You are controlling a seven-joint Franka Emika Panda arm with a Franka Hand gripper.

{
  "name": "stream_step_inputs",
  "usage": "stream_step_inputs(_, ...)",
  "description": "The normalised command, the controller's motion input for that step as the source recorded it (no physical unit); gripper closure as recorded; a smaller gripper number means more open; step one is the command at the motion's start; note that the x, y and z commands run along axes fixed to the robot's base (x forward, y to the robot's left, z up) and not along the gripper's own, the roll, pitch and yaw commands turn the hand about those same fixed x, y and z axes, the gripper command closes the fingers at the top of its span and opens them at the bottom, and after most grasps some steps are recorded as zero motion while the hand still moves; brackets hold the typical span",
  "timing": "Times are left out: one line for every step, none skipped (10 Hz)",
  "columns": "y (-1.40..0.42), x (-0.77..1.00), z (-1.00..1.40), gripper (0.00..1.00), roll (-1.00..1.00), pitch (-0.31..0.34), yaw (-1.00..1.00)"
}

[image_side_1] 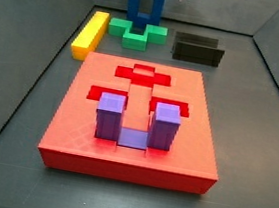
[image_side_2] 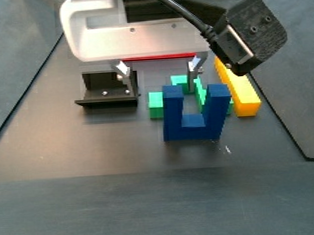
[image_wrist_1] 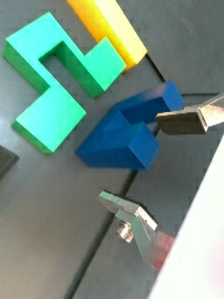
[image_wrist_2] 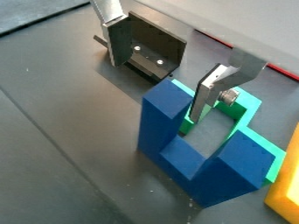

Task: Pick up the blue object. Move up. Move to above the board. Insert the blue object.
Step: Pick up the blue object.

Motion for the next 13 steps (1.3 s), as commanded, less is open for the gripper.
stream_step_inputs(0.00,0.00,-0.29,0.00,0.05,0.000,0.14)
stream_step_inputs(0.02,-0.13,-0.33,0.00,0.12,0.000,0.09)
stream_step_inputs(0.07,-0.11,-0.41,0.00,0.22,0.000,0.03)
stream_step_inputs(0.01,-0.07,-0.45,0.00,0.30,0.046,0.00)
stream_step_inputs(0.00,-0.12,-0.38,0.00,0.31,0.070,0.00)
stream_step_inputs(0.00,0.00,-0.05,0.00,0.03,0.001,0.05)
stream_step_inputs(0.00,0.00,0.00,0.00,0.00,0.000,0.00)
stream_step_inputs(0.00,0.00,0.00,0.00,0.04,0.000,0.00)
stream_step_inputs(0.00,0.00,0.00,0.00,0.03,0.000,0.00)
stream_step_inputs(0.00,0.00,0.00,1.00,0.00,0.000,0.00)
stream_step_inputs(0.00,0.00,0.00,1.00,0.00,0.000,0.00)
stream_step_inputs(0.00,0.00,0.00,1.00,0.00,0.000,0.00)
stream_step_inputs(0.00,0.00,0.00,1.00,0.00,0.000,0.00)
